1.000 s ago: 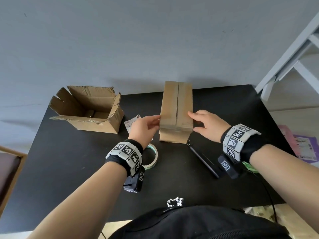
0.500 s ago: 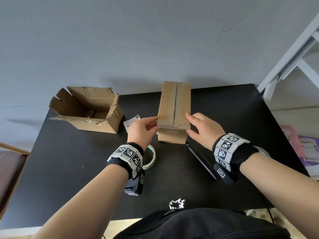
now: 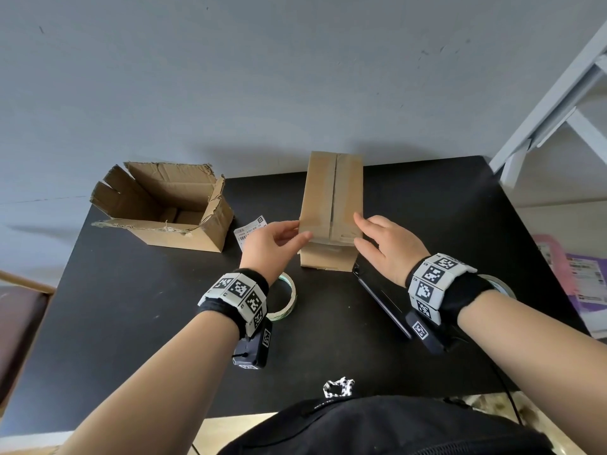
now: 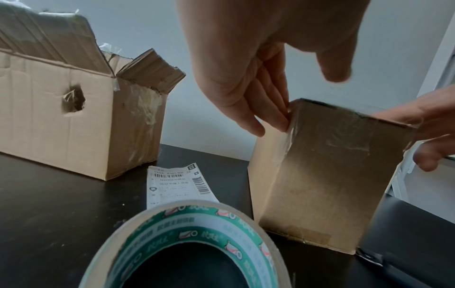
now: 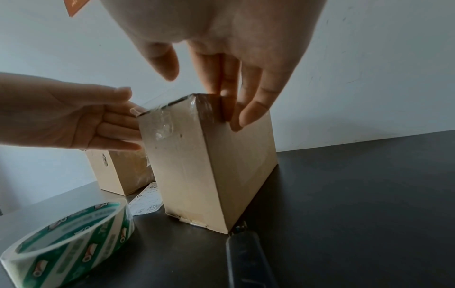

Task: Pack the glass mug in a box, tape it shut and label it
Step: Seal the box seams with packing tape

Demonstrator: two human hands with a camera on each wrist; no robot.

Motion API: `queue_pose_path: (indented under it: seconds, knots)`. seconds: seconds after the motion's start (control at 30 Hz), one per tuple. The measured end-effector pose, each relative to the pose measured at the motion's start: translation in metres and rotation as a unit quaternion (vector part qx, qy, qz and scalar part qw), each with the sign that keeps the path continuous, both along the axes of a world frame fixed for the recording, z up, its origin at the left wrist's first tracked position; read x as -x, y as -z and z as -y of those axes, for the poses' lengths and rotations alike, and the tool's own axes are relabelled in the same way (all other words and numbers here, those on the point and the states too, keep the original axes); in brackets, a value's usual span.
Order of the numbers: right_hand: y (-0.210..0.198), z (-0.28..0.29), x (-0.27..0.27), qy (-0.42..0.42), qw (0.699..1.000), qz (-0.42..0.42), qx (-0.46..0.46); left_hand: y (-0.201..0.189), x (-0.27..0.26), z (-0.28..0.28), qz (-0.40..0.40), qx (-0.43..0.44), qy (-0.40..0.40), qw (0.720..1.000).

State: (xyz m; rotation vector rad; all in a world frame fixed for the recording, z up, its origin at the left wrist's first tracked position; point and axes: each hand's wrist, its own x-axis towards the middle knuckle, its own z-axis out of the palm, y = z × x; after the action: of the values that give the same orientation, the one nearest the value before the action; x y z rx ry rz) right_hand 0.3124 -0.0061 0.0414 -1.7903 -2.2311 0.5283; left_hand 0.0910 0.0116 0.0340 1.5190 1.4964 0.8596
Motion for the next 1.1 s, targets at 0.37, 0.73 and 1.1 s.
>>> queue_pose_path:
  seconds: [0.37,0.73,1.1]
  knots:
    - [0.000,-0.001,0.000,-0.001,1.000,0.028,-0.002,0.004,0.000,-0.004,-0.037,-0.021,0.007,0.999]
    - [-0.002,0.000,0.007,0.021,0.997,0.074,-0.023,0.002,0.002,-0.007,-0.206,-0.116,0.076,0.969]
    - [0.022,-0.009,0.031,-0.080,0.960,0.106,-0.246,0.022,-0.018,-0.013,-0.346,-0.219,0.221,0.885]
